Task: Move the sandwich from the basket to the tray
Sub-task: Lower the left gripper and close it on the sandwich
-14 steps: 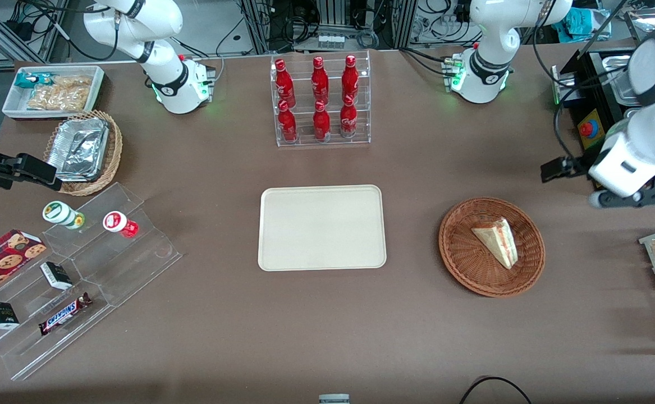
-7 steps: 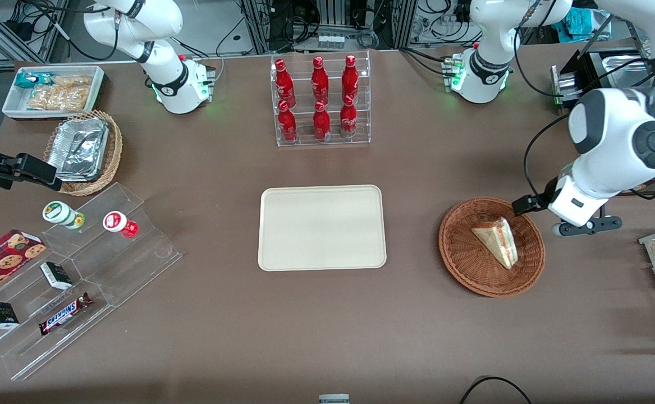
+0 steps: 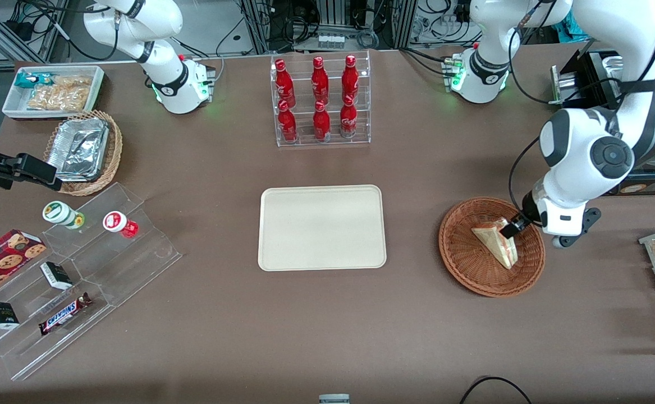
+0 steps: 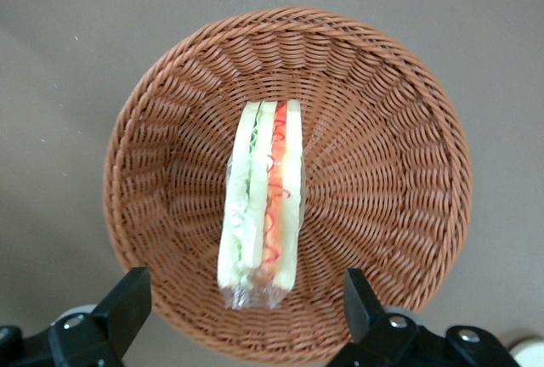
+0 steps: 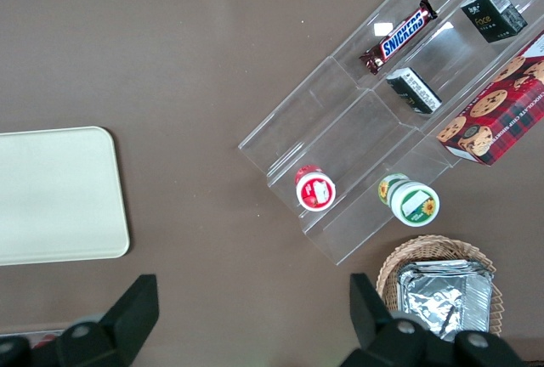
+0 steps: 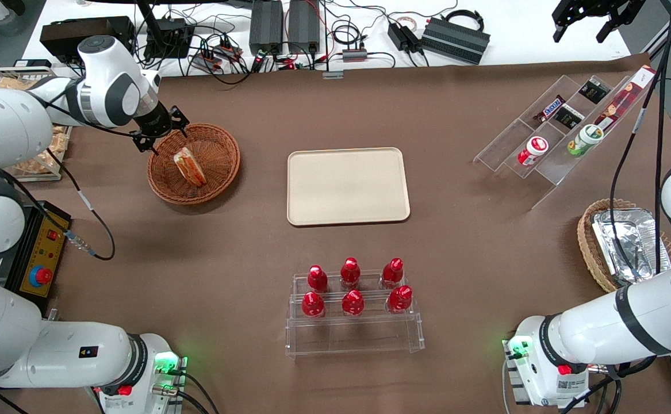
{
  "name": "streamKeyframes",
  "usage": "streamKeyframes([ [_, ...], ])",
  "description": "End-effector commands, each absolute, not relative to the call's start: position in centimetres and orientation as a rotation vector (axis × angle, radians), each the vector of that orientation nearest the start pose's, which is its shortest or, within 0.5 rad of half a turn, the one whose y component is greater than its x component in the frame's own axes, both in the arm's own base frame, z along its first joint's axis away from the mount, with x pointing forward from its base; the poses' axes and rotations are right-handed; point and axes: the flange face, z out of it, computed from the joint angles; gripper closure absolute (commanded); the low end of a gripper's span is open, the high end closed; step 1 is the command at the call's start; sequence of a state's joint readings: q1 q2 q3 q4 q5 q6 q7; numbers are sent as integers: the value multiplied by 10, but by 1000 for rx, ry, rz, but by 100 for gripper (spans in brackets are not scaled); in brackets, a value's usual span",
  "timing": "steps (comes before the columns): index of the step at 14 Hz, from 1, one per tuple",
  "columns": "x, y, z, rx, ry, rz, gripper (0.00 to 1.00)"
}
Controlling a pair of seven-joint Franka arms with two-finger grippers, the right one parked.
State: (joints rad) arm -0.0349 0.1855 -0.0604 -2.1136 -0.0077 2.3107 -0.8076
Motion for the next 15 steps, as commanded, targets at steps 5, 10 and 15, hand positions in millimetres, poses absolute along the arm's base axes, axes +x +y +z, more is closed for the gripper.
streamKeyframes([
  [5, 573, -60, 266, -2901, -1217, 39, 0],
  [10, 567, -61, 251, -2889, -1202, 91, 83],
  [15, 580, -83, 293, -2921, -1033, 166, 90],
])
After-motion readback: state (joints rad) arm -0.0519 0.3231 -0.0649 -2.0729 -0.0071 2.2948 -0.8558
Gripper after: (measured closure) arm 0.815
